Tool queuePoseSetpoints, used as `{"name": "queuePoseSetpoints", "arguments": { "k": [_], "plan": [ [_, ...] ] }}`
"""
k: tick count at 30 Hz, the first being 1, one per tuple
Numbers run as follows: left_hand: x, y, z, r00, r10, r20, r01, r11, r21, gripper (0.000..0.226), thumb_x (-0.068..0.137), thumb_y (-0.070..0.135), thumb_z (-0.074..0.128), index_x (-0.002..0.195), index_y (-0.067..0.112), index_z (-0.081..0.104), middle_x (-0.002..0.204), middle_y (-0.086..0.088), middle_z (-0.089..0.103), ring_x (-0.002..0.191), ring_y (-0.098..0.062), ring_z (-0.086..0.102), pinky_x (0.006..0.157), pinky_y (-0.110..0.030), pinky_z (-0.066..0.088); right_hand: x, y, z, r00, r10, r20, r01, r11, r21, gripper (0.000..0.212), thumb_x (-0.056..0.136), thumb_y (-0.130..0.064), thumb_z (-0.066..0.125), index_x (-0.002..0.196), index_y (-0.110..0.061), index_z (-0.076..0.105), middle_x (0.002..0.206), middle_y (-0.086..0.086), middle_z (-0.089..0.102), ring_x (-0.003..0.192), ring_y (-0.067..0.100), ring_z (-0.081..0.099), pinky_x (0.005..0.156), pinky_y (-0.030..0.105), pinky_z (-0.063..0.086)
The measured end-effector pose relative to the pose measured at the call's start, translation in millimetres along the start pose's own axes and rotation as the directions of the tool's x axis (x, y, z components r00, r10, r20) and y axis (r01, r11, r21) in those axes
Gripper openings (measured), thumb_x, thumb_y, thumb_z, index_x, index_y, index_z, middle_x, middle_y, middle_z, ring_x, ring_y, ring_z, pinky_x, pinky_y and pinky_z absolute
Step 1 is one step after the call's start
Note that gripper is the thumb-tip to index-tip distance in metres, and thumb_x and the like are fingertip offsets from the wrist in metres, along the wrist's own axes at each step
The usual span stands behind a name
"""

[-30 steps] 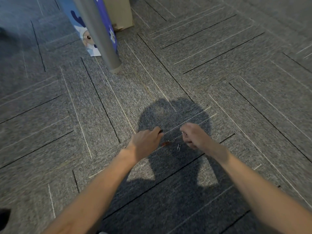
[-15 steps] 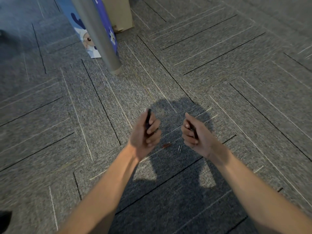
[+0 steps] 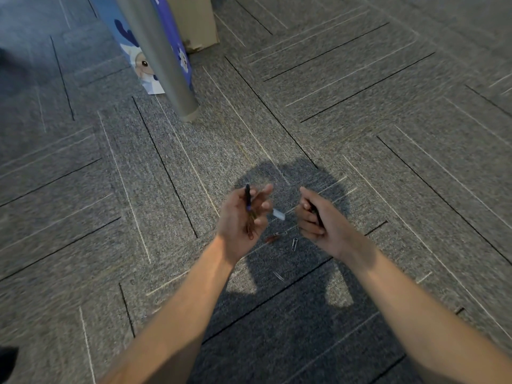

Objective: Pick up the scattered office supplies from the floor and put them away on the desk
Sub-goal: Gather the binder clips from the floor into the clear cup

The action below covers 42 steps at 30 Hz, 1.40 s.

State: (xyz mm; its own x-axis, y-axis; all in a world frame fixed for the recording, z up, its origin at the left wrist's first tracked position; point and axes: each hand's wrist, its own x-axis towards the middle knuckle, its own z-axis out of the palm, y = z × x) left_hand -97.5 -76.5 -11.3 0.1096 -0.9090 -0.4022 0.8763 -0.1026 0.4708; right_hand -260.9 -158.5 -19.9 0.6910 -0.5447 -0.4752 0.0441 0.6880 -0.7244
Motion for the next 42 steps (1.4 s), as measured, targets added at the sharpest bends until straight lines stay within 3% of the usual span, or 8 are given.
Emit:
{"name": "queuePoseSetpoints", "arguments": {
  "k": [6, 11, 27, 32, 34, 37, 39, 42],
  "plan": [
    [0, -6, -14, 0.987, 0.041, -0.155, 0.014, 0.941, 0.337, 0.04, 0.1, 0.039, 0.031, 0.064, 0.022, 0.036, 0.049, 0.009, 0.029, 0.036, -0.007, 0.022, 0.029, -0.014, 0.021, 2, 5, -3, 0.996, -0.019, -0.087, 0.003, 0.983, -0.182, 0.033, 0.091, -0.043, 0.052, 0.069, -0.019, 0.047, 0.049, -0.007, 0.031, 0.039, 0.01, 0.025, 0.039, 0.024, 0.018],
    [1, -5, -11, 0.971, 0.102, -0.217, -0.069, 0.986, 0.154, 0.047, 0.096, 0.054, 0.034, 0.06, 0.024, 0.03, 0.046, 0.01, 0.027, 0.038, -0.008, 0.022, 0.034, -0.018, 0.017, -1, 15, 15, 0.996, 0.067, 0.059, -0.024, 0.838, -0.545, 0.041, 0.082, -0.046, 0.064, 0.103, -0.011, 0.065, 0.047, -0.005, 0.043, 0.037, 0.009, 0.028, 0.037, 0.018, 0.024],
    [-1, -27, -19, 0.891, 0.078, -0.448, -0.222, 0.934, -0.279, 0.031, 0.098, 0.027, 0.029, 0.072, 0.016, 0.042, 0.063, 0.001, 0.044, 0.051, -0.01, 0.039, 0.035, -0.019, 0.033, 10, 21, 8, 0.963, -0.037, -0.265, -0.068, 0.925, -0.374, 0.024, 0.098, -0.029, 0.054, 0.092, -0.007, 0.063, 0.046, -0.007, 0.033, 0.038, 0.011, 0.023, 0.039, 0.022, 0.022],
    [-3, -31, -16, 0.902, -0.014, -0.432, -0.024, 0.996, -0.081, 0.033, 0.097, 0.024, 0.03, 0.067, 0.019, 0.04, 0.054, 0.004, 0.037, 0.04, -0.008, 0.032, 0.028, -0.016, 0.024, 13, 18, 16, 0.942, -0.068, -0.33, -0.07, 0.918, -0.389, 0.026, 0.098, -0.03, 0.054, 0.08, -0.012, 0.059, 0.045, -0.008, 0.036, 0.036, 0.009, 0.026, 0.039, 0.021, 0.024],
    [-4, -27, -18, 0.921, -0.02, -0.389, 0.109, 0.972, 0.208, 0.033, 0.099, 0.025, 0.031, 0.067, 0.02, 0.038, 0.051, 0.006, 0.033, 0.036, -0.007, 0.025, 0.028, -0.016, 0.02, 16, 21, 10, 0.914, -0.231, -0.332, -0.074, 0.712, -0.698, 0.03, 0.097, -0.034, 0.055, 0.074, -0.014, 0.056, 0.049, -0.007, 0.042, 0.038, 0.008, 0.034, 0.041, 0.02, 0.029],
    [-4, -24, -28, 0.954, 0.236, -0.183, 0.08, 0.391, 0.917, 0.038, 0.102, 0.027, 0.031, 0.066, 0.017, 0.039, 0.053, 0.005, 0.035, 0.041, -0.008, 0.028, 0.038, -0.018, 0.026, 19, 25, 4, 0.927, -0.345, -0.15, -0.083, 0.202, -0.976, 0.032, 0.092, -0.049, 0.057, 0.083, -0.018, 0.055, 0.062, -0.008, 0.054, 0.052, 0.011, 0.052, 0.046, 0.021, 0.04],
    [-2, -23, -36, 0.968, 0.247, 0.04, -0.01, -0.121, 0.993, 0.036, 0.102, 0.031, 0.028, 0.071, 0.019, 0.042, 0.056, 0.005, 0.043, 0.042, -0.008, 0.035, 0.041, -0.017, 0.031, 22, 25, 2, 0.949, -0.304, -0.078, -0.075, 0.022, -0.997, 0.036, 0.09, -0.054, 0.057, 0.092, -0.019, 0.049, 0.067, -0.008, 0.053, 0.058, 0.014, 0.053, 0.051, 0.025, 0.041],
    [3, -16, -50, 0.987, 0.103, 0.126, -0.081, -0.364, 0.928, 0.028, 0.102, 0.032, 0.027, 0.094, 0.019, 0.05, 0.062, 0.003, 0.055, 0.044, -0.011, 0.05, 0.044, -0.022, 0.046, 28, 18, 3, 0.972, -0.233, -0.042, -0.069, -0.108, -0.992, 0.034, 0.092, -0.047, 0.057, 0.102, -0.017, 0.046, 0.078, -0.001, 0.056, 0.066, 0.019, 0.055, 0.057, 0.029, 0.044]
  ]
}}
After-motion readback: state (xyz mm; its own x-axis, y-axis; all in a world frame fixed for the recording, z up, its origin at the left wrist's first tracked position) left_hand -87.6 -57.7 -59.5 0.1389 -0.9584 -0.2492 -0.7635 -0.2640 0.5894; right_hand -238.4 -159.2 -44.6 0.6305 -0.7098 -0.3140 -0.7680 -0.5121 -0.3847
